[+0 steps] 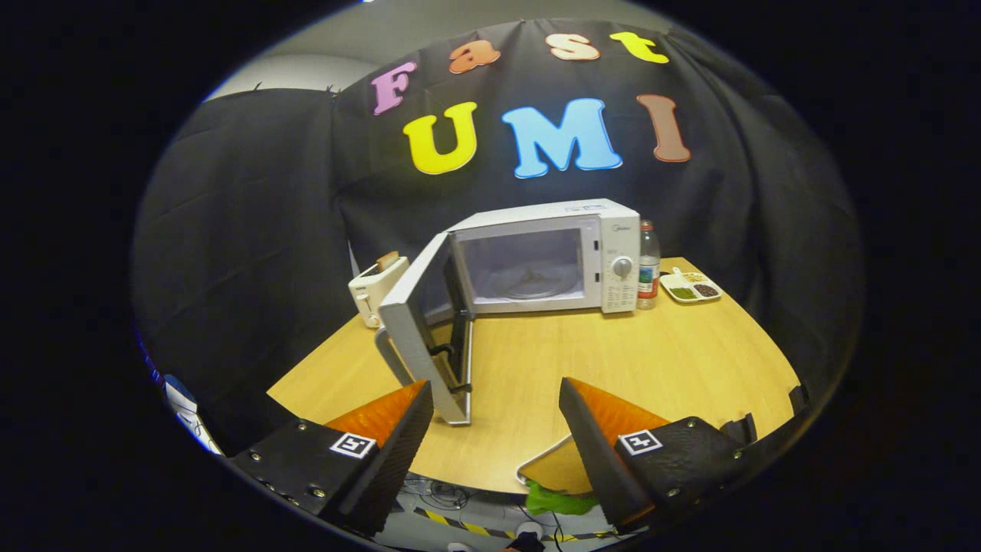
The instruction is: Open the microwave, put the food inside, and close the microwave door.
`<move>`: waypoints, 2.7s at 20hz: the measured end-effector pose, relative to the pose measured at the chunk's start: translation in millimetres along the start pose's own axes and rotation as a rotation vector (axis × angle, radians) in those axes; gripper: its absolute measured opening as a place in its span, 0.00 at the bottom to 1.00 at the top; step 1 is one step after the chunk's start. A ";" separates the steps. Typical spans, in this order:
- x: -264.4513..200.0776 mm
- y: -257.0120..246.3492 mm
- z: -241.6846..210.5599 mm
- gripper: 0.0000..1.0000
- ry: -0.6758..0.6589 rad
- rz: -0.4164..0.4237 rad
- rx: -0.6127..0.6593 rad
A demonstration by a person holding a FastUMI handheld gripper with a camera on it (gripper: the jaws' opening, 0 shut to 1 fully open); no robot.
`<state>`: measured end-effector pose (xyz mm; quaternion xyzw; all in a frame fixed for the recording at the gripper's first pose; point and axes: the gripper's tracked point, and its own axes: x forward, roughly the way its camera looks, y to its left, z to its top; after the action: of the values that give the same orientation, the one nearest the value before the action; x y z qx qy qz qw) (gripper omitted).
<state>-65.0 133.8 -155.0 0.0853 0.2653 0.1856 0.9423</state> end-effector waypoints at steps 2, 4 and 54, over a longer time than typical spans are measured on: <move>-4.2 -28.0 0.8 0.99 0.010 -0.019 0.042; -7.4 -52.1 -0.5 0.99 0.025 -0.028 0.094; 91.6 -33.9 49.2 0.36 0.283 0.304 0.759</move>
<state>43.9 135.8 -165.1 0.4374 0.4259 0.2215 0.7604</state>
